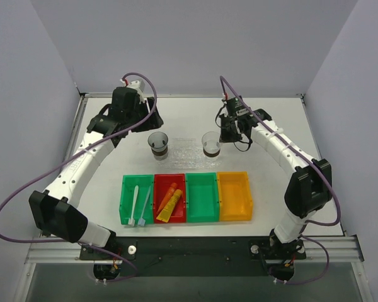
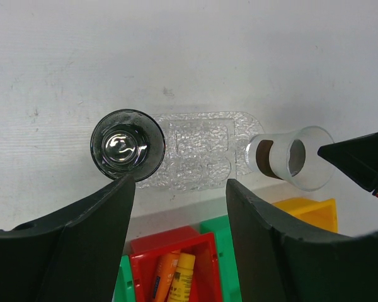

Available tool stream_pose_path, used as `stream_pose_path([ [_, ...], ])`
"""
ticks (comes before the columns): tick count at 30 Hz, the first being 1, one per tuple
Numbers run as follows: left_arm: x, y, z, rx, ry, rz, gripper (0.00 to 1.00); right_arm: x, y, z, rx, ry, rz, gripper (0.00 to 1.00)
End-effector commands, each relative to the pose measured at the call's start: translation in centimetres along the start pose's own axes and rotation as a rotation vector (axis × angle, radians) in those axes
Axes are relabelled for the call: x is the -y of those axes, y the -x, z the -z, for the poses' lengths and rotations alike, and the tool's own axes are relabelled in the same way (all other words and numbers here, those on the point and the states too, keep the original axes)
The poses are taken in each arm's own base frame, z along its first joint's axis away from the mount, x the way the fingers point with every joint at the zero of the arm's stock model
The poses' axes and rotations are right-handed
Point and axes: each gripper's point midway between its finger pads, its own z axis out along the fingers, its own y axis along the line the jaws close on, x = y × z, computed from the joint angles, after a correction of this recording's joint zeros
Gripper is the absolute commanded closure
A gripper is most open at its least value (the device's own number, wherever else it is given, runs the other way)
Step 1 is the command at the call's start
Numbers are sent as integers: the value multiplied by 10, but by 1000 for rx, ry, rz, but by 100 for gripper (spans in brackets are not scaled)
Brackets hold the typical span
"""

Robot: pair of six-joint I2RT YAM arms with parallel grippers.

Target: Prepare toiletry sets of a toothbrush and toothpaste on the tray

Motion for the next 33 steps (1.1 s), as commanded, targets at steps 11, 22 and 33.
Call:
stream_pose_path([
  [11, 4, 25, 9, 62, -8, -51, 30, -19, 8, -19, 46, 111, 55, 100],
  [22, 2, 26, 13, 66, -6, -50, 30, -13, 7, -34, 35, 91, 90, 100],
  [33, 0, 28, 15, 71, -2, -50, 30, -11, 2, -42, 32, 89, 103, 100],
])
